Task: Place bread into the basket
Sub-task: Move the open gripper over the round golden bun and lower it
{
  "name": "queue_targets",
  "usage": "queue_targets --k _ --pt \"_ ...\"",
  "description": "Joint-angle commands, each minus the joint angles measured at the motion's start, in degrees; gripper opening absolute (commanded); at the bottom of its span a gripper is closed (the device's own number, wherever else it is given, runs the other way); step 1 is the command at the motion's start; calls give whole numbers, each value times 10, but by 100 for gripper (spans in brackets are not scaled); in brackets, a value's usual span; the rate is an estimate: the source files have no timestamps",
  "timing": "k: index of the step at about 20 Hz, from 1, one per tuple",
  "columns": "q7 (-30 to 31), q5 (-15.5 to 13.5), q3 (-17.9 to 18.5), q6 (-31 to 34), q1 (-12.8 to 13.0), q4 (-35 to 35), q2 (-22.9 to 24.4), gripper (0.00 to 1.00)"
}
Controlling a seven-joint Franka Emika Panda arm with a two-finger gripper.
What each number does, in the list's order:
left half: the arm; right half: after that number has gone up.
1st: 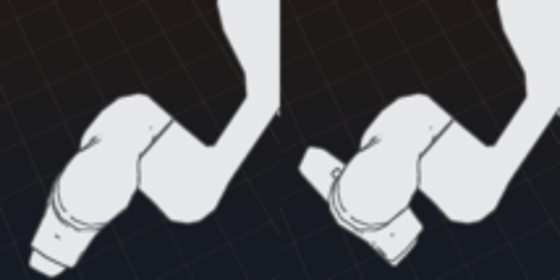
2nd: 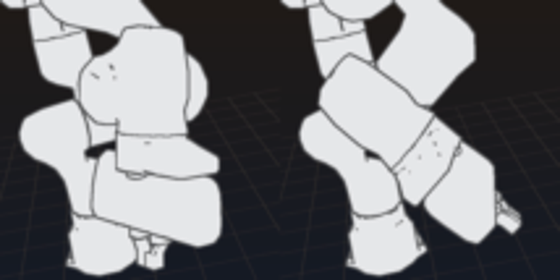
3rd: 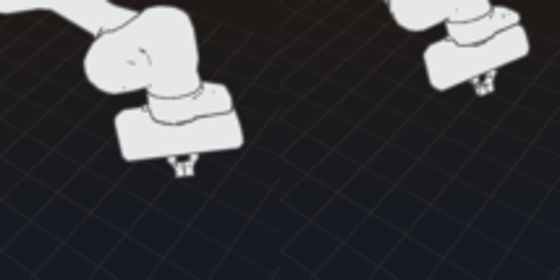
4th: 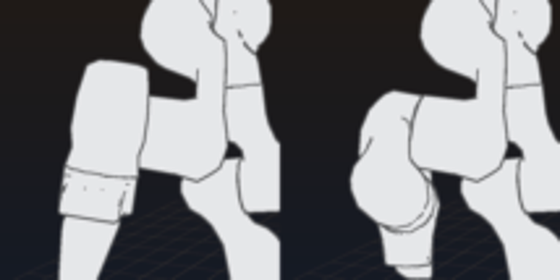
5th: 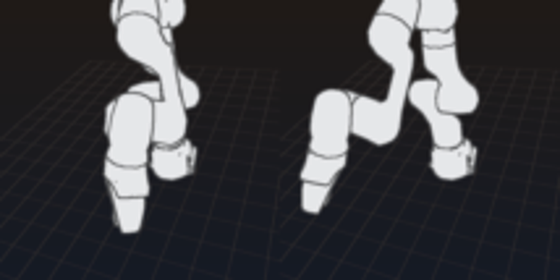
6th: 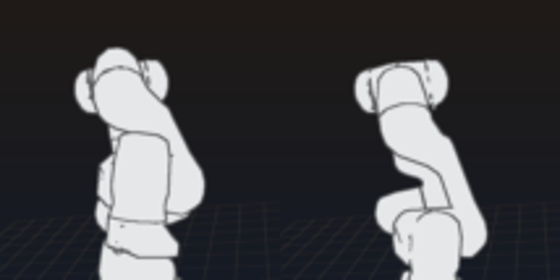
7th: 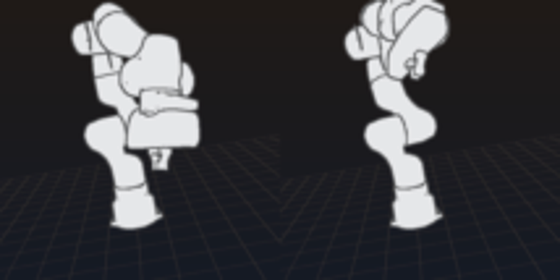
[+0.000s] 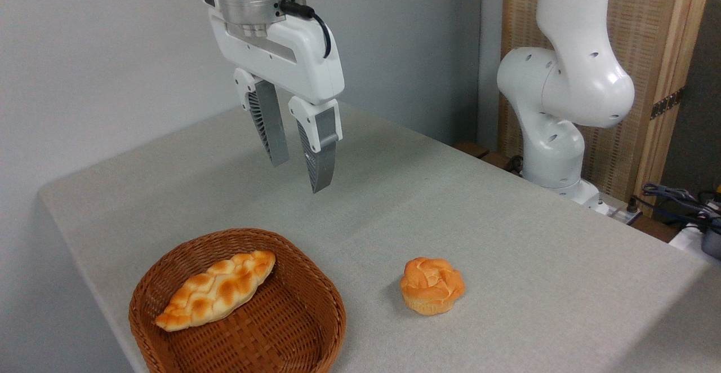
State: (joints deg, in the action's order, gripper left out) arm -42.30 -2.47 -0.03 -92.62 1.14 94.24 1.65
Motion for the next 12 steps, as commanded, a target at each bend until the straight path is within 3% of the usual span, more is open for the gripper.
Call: queue_targets --k 1,7,12 --pt "-5 -11 22 16 4 -11 0 100" --pt "-11 -11 23 16 4 2 12 100" --pt "-112 -4 39 -2 4 121 86 100"
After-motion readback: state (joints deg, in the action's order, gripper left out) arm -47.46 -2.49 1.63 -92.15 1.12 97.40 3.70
